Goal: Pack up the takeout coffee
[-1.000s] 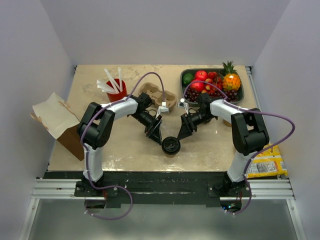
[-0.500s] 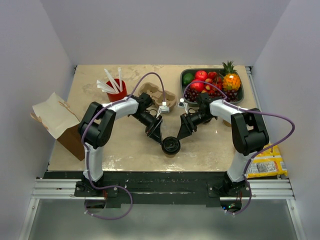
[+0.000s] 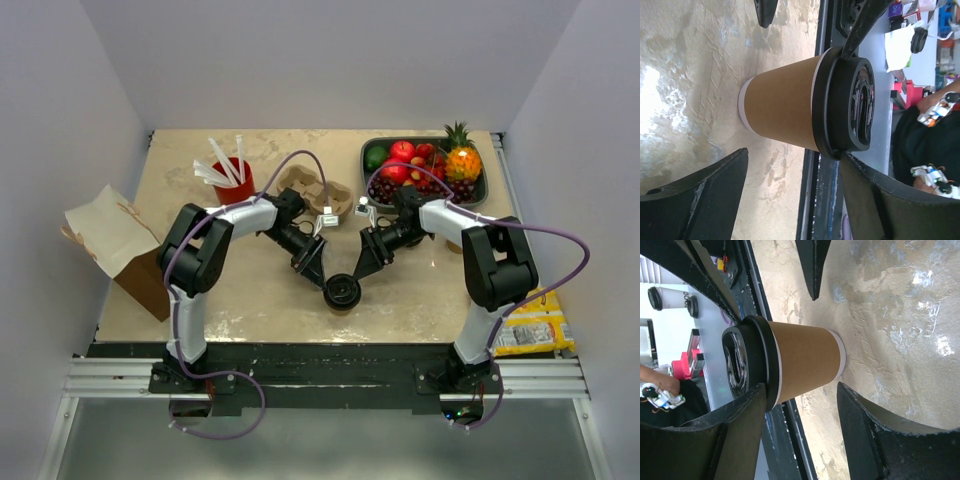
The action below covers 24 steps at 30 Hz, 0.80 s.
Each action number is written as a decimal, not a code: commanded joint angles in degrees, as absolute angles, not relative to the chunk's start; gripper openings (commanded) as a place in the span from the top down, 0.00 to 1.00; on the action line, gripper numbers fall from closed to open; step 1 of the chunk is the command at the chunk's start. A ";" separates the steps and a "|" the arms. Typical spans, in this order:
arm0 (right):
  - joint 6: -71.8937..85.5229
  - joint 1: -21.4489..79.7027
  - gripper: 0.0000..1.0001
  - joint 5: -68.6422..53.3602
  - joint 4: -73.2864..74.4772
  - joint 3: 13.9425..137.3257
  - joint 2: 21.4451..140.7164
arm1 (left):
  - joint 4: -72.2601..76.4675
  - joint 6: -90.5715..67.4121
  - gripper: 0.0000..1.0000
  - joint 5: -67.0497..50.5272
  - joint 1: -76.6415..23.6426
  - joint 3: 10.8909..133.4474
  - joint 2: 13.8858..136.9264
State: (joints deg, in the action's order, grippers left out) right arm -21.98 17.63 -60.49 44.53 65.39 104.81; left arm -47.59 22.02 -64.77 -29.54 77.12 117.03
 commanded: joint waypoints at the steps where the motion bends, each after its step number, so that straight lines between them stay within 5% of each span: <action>1: -19.09 18.55 0.41 -52.48 39.21 63.81 104.50 | -41.23 20.05 0.24 -56.60 -30.94 74.28 118.22; 24: -18.90 25.05 0.53 -35.95 40.43 67.14 108.19 | -34.28 11.60 0.25 -49.40 -30.94 70.23 118.74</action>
